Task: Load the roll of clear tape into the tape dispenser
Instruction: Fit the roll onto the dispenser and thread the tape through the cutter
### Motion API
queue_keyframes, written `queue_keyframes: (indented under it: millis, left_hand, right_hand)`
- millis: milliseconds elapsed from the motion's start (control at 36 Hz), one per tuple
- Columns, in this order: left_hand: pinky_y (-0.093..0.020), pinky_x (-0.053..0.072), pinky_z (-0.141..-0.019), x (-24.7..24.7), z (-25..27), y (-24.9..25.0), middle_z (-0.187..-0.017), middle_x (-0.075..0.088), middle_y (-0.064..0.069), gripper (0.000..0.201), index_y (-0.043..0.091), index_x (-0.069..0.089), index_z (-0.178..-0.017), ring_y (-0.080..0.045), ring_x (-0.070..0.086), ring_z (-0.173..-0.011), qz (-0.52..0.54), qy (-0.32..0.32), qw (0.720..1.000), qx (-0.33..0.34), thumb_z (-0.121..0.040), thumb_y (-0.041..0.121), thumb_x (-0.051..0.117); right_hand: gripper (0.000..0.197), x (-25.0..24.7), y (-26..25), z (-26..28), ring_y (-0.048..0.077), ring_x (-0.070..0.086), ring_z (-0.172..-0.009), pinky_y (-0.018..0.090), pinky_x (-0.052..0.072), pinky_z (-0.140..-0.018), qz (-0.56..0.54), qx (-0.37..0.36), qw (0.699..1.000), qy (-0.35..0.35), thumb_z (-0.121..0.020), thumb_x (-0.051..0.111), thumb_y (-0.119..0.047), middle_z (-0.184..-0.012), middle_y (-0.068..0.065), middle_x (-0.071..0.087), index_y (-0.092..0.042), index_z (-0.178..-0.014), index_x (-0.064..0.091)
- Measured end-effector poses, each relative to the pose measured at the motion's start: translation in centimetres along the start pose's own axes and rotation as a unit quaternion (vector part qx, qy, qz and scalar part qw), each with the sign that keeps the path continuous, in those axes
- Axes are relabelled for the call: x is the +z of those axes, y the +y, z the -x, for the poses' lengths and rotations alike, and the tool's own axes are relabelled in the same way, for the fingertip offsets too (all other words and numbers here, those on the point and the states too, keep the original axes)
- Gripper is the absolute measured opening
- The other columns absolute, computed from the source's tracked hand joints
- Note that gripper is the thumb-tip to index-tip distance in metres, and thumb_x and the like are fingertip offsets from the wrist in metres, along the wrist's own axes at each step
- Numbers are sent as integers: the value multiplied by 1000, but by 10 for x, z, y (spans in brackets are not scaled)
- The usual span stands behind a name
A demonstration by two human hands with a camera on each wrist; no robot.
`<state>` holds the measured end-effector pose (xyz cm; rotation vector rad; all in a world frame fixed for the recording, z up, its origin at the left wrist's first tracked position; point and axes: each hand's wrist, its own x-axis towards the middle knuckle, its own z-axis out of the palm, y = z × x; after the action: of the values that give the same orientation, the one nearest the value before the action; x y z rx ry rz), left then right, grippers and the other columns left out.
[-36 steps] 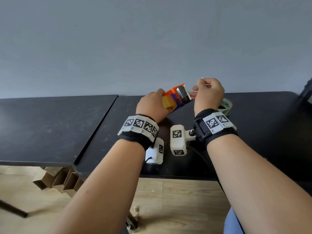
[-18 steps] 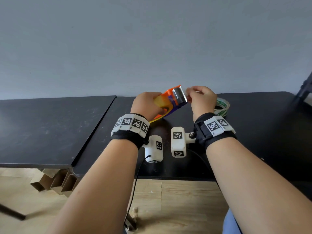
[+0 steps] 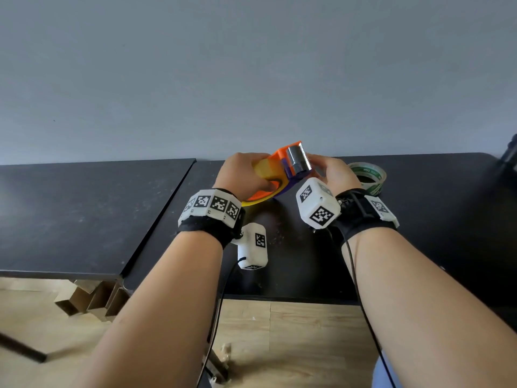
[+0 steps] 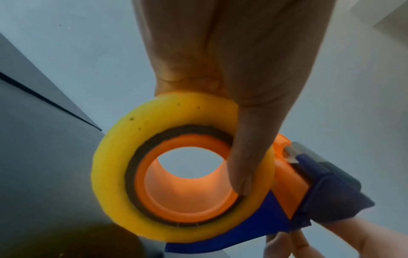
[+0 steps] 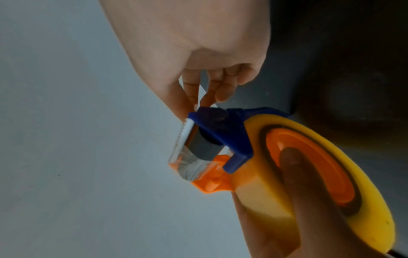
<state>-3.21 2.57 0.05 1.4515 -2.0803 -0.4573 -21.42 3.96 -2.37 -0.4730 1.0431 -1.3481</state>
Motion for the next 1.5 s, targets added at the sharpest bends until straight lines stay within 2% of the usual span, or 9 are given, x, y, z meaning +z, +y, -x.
queue_keyframes:
  millis: [222,444,583,750,889,1083,1167,1250,1500]
  left_hand:
    - [-28,49,-78,-4,-2,-1,-92,68,4,51,28,67,-117,-16,64,-88,85,-21,996,-36,-69,20,82]
    - [-33,54,-85,-4,-2,7,-99,73,1,54,27,67,-119,-18,68,-93,111,-55,991,-39,-69,17,82]
    - [-38,56,-90,-3,-1,8,-101,75,-2,51,27,69,-115,-19,71,-94,138,-86,986,-44,-67,15,83]
    - [-36,55,-90,-6,-2,9,-97,70,4,45,35,64,-100,-20,68,-93,149,-106,982,-50,-67,11,84]
    - [-43,50,-97,-6,-7,11,-122,59,-2,56,32,62,-111,-23,60,-109,127,-95,986,-48,-64,14,86]
    - [-40,50,-98,-12,-8,9,-113,67,0,65,32,61,-118,-20,63,-106,129,-112,984,-57,-61,15,87]
    - [-34,48,-95,-13,-9,8,-115,68,0,68,29,61,-122,-17,62,-107,141,-117,982,-51,-61,12,85]
    - [-31,42,-100,-14,-8,6,-126,62,2,69,23,56,-132,-14,56,-117,153,-104,981,-50,-70,4,78]
    - [-18,46,-69,-19,-7,12,-129,54,8,71,26,51,-136,-7,47,-122,186,8,982,-17,-74,-7,60]
  right_hand:
    - [24,-5,4,-6,11,48,-63,14,45,-46,-3,-6,997,77,-96,56,-16,-73,-1,49,-11,-73,53]
    - [37,6,-2,-17,21,58,-99,34,46,-85,186,-53,980,53,-90,45,6,-102,3,61,-19,-111,63]
    - [39,15,-6,-12,30,60,-110,43,50,-101,230,-69,969,53,-91,35,7,-115,16,63,-20,-83,62]
    - [30,9,-5,-3,28,58,-97,43,48,-100,259,-81,962,36,-95,38,5,-124,25,62,-3,-107,64]
    - [28,19,-2,2,35,62,-112,45,45,-107,283,-58,957,24,-95,40,3,-119,24,66,2,-110,64]
    - [31,22,1,0,26,58,-97,42,46,-103,276,-46,960,19,-96,50,-6,-105,20,67,9,-119,62]
    - [22,18,3,1,27,54,-88,39,48,-88,294,-49,954,3,-86,44,3,-86,15,61,0,-82,65]
    - [44,12,5,-1,21,35,-69,27,30,-63,277,-56,959,-5,-75,27,17,-66,6,40,-9,-42,40]
    - [38,18,10,-1,23,37,-66,31,31,-61,240,-91,966,-17,-79,22,20,-69,6,43,-6,-56,38]
